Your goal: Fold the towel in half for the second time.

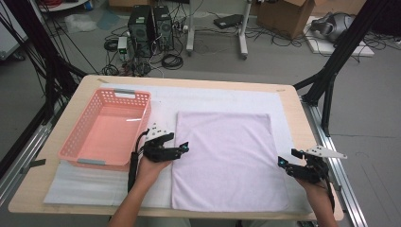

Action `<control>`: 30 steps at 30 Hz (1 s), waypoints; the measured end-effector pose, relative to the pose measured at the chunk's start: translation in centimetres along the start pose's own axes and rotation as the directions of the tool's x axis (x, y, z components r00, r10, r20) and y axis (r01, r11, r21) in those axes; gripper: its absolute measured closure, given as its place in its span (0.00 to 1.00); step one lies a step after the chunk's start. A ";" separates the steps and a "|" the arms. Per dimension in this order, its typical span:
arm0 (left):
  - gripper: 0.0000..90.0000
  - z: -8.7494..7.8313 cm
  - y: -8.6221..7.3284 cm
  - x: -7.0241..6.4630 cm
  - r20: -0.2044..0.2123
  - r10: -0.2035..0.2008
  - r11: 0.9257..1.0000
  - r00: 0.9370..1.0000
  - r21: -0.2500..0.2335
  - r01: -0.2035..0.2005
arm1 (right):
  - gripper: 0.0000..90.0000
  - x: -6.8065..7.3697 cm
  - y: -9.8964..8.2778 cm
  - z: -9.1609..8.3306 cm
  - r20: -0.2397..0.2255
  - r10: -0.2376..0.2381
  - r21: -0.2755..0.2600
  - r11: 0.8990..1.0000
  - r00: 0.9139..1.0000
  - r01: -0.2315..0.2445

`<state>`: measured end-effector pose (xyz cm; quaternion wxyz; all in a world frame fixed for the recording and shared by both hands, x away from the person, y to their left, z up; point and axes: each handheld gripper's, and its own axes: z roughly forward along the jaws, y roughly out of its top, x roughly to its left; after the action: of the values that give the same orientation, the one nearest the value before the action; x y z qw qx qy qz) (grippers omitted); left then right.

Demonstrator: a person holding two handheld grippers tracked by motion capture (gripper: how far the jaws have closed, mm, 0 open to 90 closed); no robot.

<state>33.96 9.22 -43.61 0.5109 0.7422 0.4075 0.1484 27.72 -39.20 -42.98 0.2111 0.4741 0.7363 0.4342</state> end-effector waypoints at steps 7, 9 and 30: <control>0.30 2.4 2.1 1.5 -0.055 0.000 0.999 0.999 0.051 0.003 | 0.36 -1.5 2.0 2.4 -0.006 0.024 0.030 0.999 1.000 -0.024; 0.31 2.9 2.3 2.1 -0.075 -0.019 0.999 0.997 0.029 0.022 | 0.37 -1.9 2.6 3.0 -0.003 0.037 0.032 0.999 0.999 -0.036; 0.47 7.1 2.7 4.5 -0.239 -0.030 0.989 0.971 0.136 0.064 | 0.51 -4.1 4.3 8.4 0.066 0.106 0.115 0.987 0.992 -0.113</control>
<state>42.48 7.72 -45.18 0.4076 0.7441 0.4926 0.1940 37.87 -38.35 -44.22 0.1801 0.5384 0.7270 0.3863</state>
